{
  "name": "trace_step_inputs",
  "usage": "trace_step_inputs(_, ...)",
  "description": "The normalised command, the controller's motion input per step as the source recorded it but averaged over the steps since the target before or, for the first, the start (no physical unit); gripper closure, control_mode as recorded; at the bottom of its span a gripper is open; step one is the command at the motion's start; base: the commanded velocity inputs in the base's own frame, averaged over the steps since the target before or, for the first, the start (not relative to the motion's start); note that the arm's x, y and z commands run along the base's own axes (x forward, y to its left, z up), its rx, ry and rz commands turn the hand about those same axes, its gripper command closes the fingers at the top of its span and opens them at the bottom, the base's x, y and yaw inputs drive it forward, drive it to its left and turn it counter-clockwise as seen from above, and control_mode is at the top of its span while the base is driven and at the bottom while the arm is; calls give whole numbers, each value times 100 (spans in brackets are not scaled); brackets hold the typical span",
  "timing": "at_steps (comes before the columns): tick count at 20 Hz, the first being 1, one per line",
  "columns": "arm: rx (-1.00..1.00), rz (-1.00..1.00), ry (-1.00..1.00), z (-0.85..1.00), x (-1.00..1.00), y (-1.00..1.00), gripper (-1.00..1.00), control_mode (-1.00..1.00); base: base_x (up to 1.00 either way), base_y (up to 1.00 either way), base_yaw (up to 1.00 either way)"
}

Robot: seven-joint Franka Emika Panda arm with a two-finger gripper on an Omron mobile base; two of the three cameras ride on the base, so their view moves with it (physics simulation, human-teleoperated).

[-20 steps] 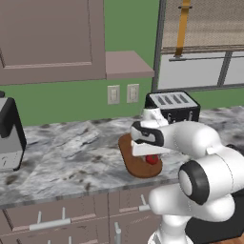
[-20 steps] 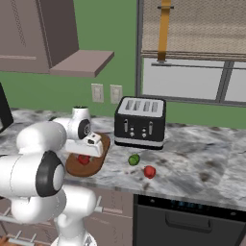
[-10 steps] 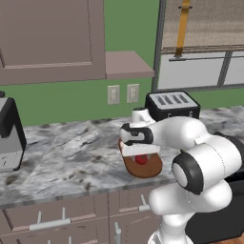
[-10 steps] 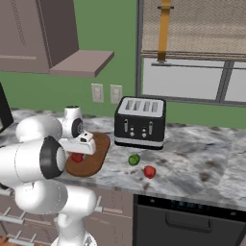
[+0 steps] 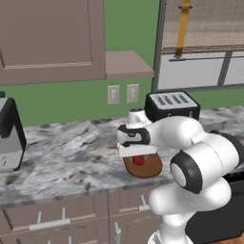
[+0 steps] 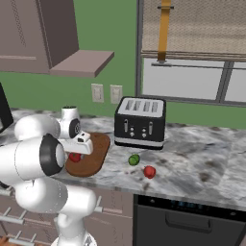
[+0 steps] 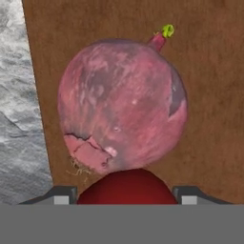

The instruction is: Place the avocado, onion, tomato, and bell pepper on the cutting board.

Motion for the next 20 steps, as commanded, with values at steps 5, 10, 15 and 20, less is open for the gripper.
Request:
trace_step_inputs(5,0,0,2,-52,0,0,100,-100,0,0,0)
trace_step_inputs(10,0,0,4,-59,0,0,100,-100,0,0,0)
trace_step_inputs(15,0,0,5,-60,1,0,-100,-100,0,0,0)
trace_step_inputs(20,0,0,0,-16,0,-10,-100,-100,0,0,0)
